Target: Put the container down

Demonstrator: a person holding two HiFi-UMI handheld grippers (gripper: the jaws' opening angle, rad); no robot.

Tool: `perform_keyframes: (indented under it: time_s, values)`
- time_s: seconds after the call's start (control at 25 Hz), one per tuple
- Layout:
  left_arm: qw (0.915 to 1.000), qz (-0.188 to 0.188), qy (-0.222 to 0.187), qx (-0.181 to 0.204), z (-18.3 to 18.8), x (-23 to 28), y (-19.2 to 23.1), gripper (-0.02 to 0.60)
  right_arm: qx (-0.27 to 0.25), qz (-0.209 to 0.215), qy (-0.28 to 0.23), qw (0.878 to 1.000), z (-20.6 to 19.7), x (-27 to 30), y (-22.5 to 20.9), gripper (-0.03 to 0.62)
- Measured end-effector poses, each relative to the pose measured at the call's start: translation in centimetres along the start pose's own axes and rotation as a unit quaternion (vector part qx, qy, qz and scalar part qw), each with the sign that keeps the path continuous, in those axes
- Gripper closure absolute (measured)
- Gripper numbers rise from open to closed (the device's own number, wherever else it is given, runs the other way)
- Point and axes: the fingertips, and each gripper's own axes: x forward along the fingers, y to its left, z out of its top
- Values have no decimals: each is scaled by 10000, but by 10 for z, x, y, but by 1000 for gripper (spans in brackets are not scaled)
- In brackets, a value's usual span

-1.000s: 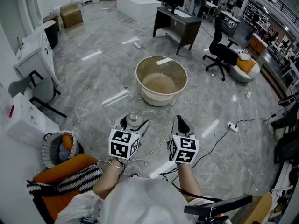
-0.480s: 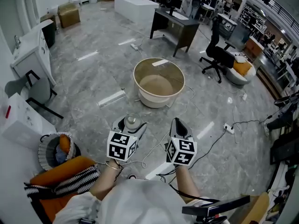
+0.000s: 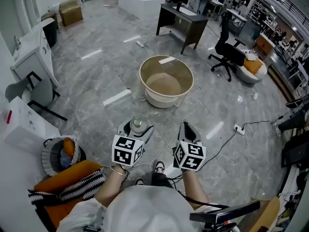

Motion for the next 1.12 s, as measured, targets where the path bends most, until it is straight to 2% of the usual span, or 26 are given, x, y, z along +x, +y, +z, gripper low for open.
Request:
perform_keyframes:
  time_s: [0.28, 0.56, 1.12]
  values:
    - [9999, 137, 18, -84, 10, 35, 6, 244, 162, 53, 85, 9998, 1, 35, -28, 571]
    - [9991, 396, -88, -151, 38, 96, 14, 244, 315, 242, 187, 9990, 14, 98, -75, 571]
    - [9970, 731, -21, -262, 76, 204, 21, 244, 454, 548, 335, 9969, 46, 202, -156, 571]
